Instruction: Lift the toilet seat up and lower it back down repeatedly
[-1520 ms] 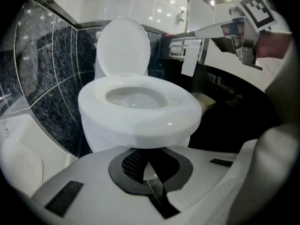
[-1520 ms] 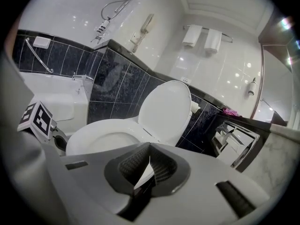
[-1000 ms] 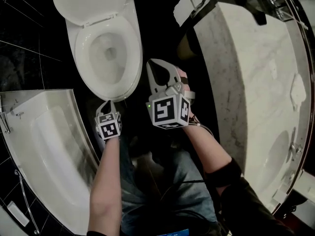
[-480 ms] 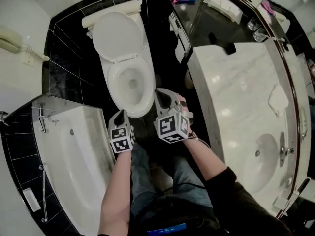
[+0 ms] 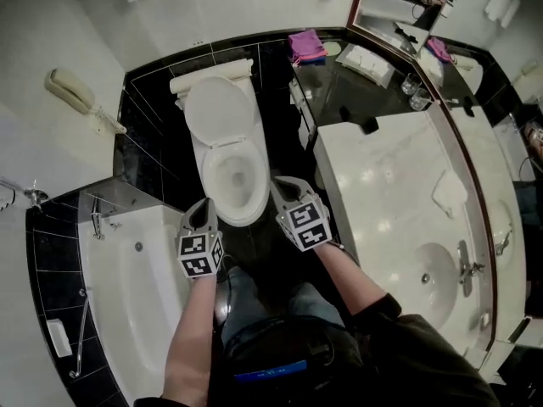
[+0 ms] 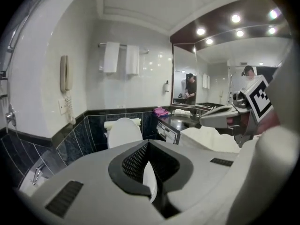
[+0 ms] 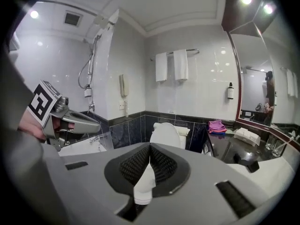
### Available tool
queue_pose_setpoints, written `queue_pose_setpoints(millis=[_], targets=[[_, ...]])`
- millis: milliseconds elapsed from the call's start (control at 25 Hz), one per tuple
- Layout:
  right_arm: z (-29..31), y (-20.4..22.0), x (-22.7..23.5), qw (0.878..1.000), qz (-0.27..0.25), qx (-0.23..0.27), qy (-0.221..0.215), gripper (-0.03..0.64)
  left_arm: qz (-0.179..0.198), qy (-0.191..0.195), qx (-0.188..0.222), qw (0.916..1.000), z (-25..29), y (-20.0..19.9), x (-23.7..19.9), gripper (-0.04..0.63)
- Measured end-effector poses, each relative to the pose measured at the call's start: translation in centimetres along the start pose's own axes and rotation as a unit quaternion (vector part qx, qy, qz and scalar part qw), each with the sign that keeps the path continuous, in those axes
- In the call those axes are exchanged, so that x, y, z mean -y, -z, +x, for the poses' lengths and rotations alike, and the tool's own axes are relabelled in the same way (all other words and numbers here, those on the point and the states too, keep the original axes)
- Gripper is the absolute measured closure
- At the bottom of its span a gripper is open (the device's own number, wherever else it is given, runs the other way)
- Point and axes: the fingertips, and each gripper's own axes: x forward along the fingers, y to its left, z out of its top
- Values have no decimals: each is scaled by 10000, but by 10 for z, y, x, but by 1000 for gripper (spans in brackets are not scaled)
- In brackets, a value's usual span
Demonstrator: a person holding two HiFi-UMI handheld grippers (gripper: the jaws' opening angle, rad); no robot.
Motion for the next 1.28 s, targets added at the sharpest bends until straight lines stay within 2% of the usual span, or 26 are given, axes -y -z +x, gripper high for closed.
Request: queue_pose_setpoints(millis=[240, 400, 600, 920, 1280], targets=[[-20, -7, 3, 9997, 217, 8, -75, 600, -69, -11, 355, 9993, -41, -45, -9, 611], [-27, -18, -3, 9997, 196, 61, -108, 600, -157, -29, 531, 9985, -59, -59, -14, 611], [-28, -32, -5, 9998, 107, 145, -101, 600, -95, -50, 689, 9976, -70, -71, -17, 611], [-21, -39, -9, 9998, -19, 187, -97, 600, 46, -131, 850, 9963, -78, -75, -19, 611], [-6, -22, -13, 9999, -20, -37, -94, 598, 9, -128, 709, 9974, -71, -60, -28, 611]])
